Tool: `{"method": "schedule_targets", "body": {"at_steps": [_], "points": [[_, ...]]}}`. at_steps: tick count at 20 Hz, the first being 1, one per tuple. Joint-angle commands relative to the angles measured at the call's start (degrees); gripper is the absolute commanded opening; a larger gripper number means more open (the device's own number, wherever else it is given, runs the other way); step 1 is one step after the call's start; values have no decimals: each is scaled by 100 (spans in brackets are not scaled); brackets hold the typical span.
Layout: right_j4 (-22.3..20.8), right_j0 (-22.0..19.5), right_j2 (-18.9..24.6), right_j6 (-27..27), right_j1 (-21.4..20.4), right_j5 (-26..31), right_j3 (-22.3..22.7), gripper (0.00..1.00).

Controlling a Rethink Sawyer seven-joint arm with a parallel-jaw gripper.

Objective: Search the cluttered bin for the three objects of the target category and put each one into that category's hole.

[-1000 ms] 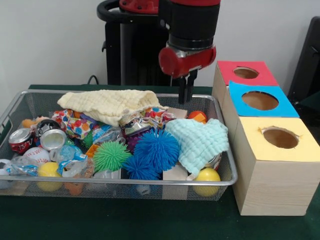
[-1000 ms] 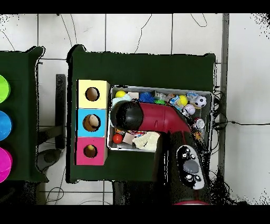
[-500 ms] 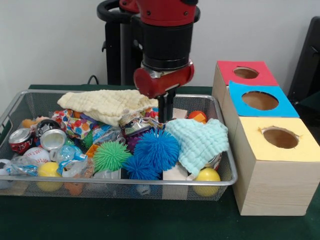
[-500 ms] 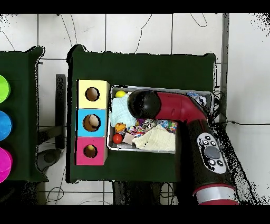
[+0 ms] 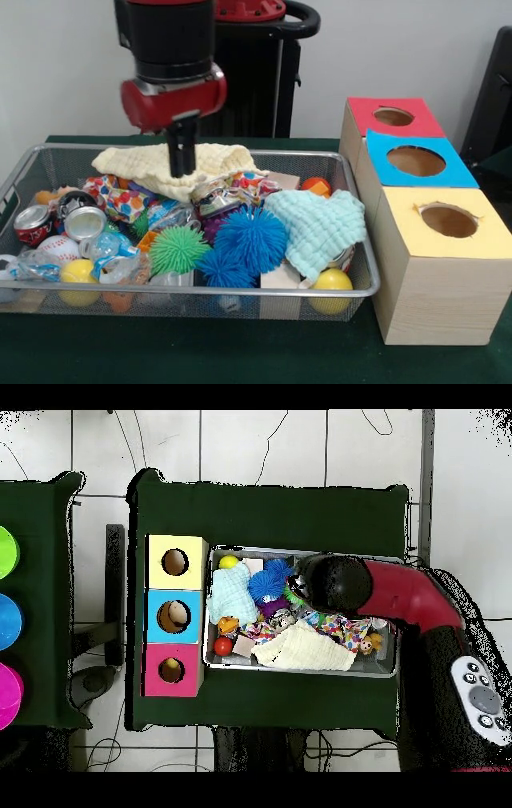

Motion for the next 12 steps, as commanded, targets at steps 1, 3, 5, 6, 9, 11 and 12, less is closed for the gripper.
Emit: {"method": "schedule_targets", "body": {"at_steps": [1,3,5,6,9,11,12], "points": [[-419,-388,873,-1790,-441,1085,529,0],[-555,-557,993,-1923,-237,1018,428,0],[-628,-685,1086,-2046,-96,1059,315,0],[-701,-767,1176,-2221,-1,1108,223,0],[-867,-917,1303,-2424,105,1243,82,0],[-1016,-1054,1446,-2412,105,1221,136,100],[-1044,-1047,1440,-2397,95,1211,148,100]]}}
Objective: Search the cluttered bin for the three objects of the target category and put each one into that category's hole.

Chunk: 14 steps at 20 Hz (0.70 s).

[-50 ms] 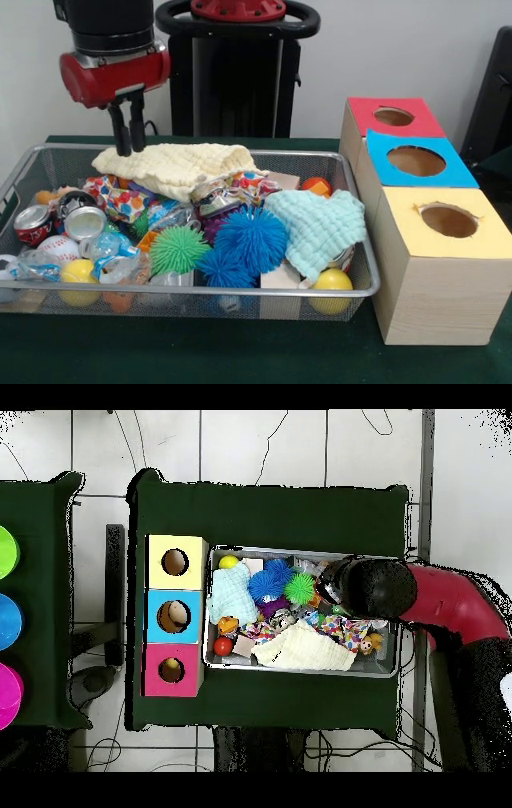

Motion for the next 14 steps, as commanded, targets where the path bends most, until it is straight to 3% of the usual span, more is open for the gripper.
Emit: {"method": "schedule_targets", "body": {"at_steps": [1,6,7,11,13,14], "points": [[-548,-207,711,-1884,267,695,124,100],[-730,-461,863,-2189,248,704,217,100],[-817,-556,945,-2233,251,719,249,0],[-838,-725,1103,-2402,232,673,349,0],[-834,-908,1387,-3000,232,995,392,0],[-1063,-829,1333,-3522,149,1580,234,0]]}}
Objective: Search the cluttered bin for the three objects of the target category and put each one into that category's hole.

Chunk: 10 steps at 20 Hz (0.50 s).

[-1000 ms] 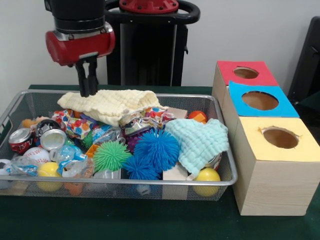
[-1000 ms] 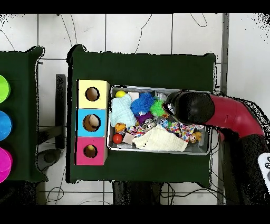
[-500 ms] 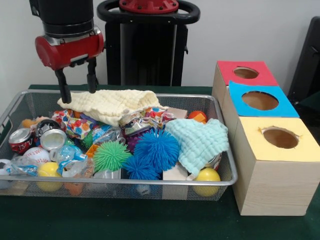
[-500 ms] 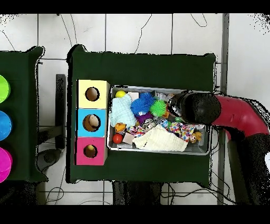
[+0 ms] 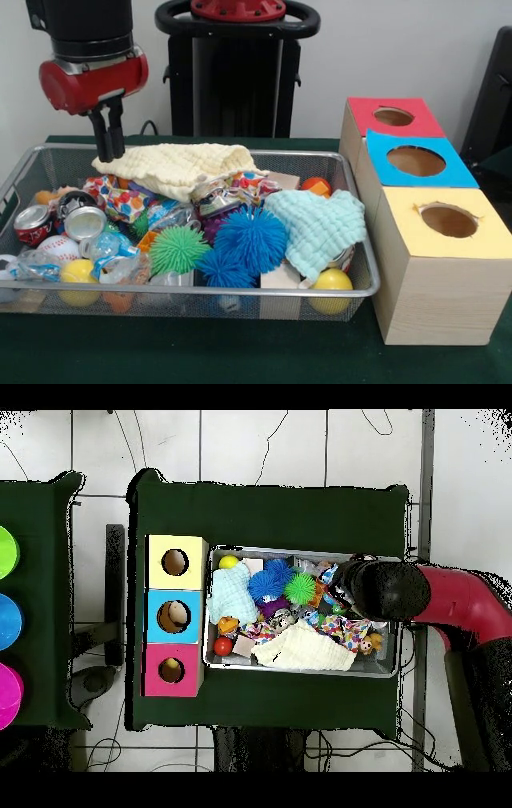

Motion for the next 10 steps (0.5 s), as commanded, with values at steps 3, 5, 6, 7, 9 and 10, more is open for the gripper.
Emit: {"method": "schedule_targets", "body": {"at_steps": [3,5,6,7,9,10], "points": [[-720,-367,882,-3506,46,1967,208,0],[-862,-431,925,-3688,103,2003,244,0],[-996,-317,861,-3600,68,1990,300,0],[-1028,-349,875,-3640,14,1979,376,0],[-1070,-509,928,-3792,75,1864,454,0],[-1207,-568,922,-3923,150,1737,487,0]]}}
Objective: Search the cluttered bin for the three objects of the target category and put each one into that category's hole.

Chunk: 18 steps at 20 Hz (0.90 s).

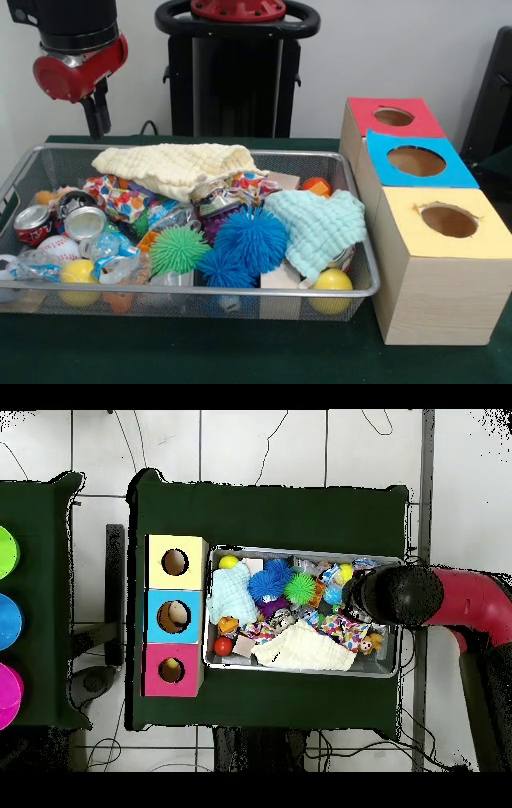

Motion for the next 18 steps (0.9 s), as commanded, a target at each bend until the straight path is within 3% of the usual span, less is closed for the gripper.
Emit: {"method": "schedule_targets", "body": {"at_steps": [1,4,7,8,18], "points": [[-740,-259,483,-2381,158,396,481,0],[-878,-465,602,-2954,196,378,572,0],[-867,-576,653,-2988,222,239,614,0],[-863,-593,662,-2982,231,229,585,100],[-908,-533,662,-2906,394,204,276,100]]}}
